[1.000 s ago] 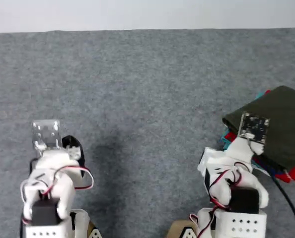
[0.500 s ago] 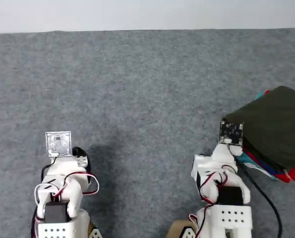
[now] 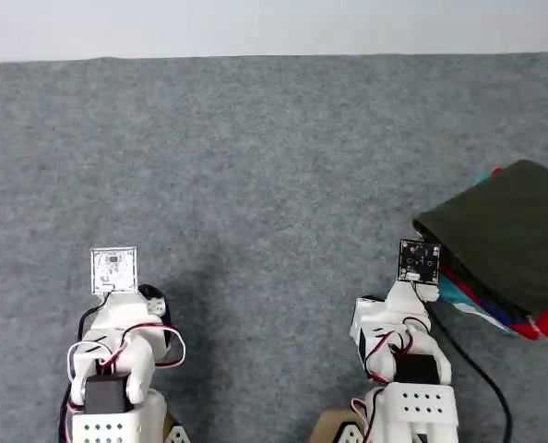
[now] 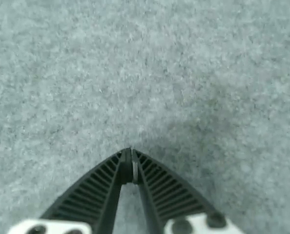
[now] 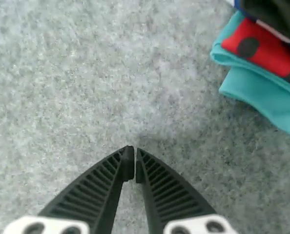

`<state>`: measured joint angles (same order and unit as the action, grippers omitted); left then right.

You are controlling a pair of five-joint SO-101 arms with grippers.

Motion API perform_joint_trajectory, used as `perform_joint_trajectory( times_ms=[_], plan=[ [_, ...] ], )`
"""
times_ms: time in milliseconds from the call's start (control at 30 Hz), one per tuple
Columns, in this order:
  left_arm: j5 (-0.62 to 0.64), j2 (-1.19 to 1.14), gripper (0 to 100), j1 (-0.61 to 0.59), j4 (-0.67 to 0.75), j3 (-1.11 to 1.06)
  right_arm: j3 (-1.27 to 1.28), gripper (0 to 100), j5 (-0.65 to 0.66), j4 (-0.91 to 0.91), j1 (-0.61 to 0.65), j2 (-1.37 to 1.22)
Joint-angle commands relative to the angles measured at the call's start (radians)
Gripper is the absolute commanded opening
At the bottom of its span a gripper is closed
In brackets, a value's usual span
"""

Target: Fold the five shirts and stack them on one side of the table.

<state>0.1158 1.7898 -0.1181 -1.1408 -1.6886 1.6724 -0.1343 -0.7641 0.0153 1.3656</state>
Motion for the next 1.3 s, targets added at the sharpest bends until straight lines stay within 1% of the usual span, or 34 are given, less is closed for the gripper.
perform_joint_trajectory(
  times_ms=[0, 100, 333, 1267],
  plan=[
    [0.002, 0.000, 1, -0.002, -0.038, 0.004, -0.008, 0.9, 0.005, -0.018, -0.013, 0.007],
    [0.008, 0.000, 1, 0.000, -0.049, 0.004, -0.015, 0.9, -0.003, -0.038, -0.041, 0.007],
    [0.008, 0.002, 1, -0.002, -0.077, 0.004, -0.014, 0.9, -0.094, -0.035, -0.073, 0.007],
    [0.008, 0.003, 1, -0.002, -0.078, 0.004, -0.012, 0.9, -0.097, -0.031, -0.071, 0.007]
  ],
)
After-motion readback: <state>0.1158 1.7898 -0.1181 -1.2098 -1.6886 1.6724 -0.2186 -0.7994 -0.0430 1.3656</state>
